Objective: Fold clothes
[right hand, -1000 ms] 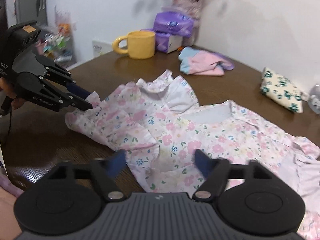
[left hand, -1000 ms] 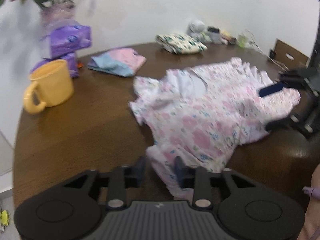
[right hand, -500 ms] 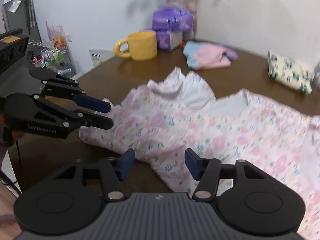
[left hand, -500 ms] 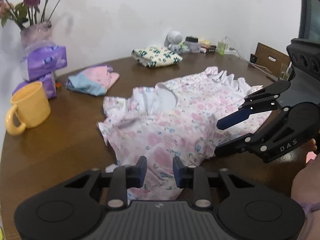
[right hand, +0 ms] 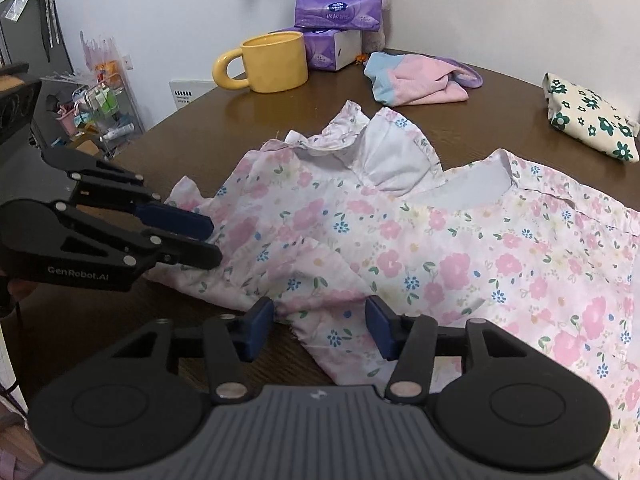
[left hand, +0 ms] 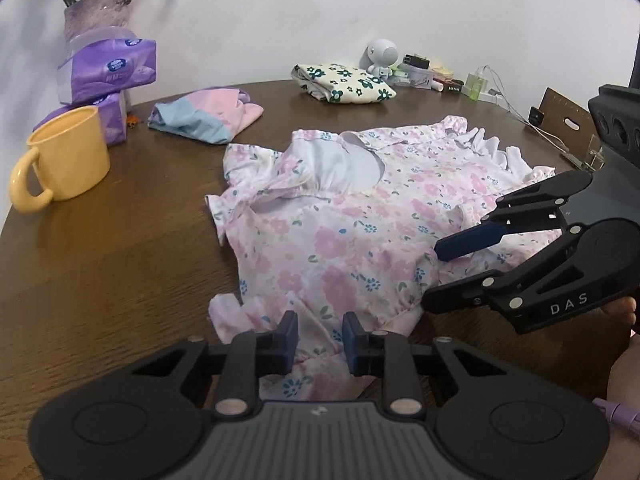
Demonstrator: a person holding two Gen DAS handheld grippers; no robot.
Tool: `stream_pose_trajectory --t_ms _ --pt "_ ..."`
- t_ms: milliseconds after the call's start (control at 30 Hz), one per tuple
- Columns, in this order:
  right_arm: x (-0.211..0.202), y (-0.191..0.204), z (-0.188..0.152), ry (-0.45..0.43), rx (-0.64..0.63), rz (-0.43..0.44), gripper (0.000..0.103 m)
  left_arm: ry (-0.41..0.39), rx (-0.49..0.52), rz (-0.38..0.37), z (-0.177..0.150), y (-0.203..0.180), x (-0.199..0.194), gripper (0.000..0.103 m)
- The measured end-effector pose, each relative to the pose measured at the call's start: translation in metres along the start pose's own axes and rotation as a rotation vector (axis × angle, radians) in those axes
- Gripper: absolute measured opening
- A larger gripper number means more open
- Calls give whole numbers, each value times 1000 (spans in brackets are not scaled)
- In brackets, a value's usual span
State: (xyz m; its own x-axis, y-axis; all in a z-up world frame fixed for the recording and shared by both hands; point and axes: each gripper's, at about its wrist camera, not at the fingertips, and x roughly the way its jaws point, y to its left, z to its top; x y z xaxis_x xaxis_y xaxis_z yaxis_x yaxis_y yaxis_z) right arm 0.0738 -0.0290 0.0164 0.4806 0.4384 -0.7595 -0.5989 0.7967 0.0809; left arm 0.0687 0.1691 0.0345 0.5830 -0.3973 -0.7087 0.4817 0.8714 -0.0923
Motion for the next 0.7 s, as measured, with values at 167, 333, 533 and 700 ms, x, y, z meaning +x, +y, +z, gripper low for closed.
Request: stream_pose_trajectory --t_ms 167,333,533,700 --pt "0 4 -4 -15 -35 -37 50 -8 8 14 -2 -2 -1 22" --pt "-1 2 -9 -36 -38 -56 50 -23 10 23 -5 -4 -1 23" --pt "-1 3 -12 -49 -54 -63 50 -50 25 42 -9 -7 -2 23" --pt "-15 3 -15 -105 -48 -51 62 -101 -11 66 -8 -11 -9 39"
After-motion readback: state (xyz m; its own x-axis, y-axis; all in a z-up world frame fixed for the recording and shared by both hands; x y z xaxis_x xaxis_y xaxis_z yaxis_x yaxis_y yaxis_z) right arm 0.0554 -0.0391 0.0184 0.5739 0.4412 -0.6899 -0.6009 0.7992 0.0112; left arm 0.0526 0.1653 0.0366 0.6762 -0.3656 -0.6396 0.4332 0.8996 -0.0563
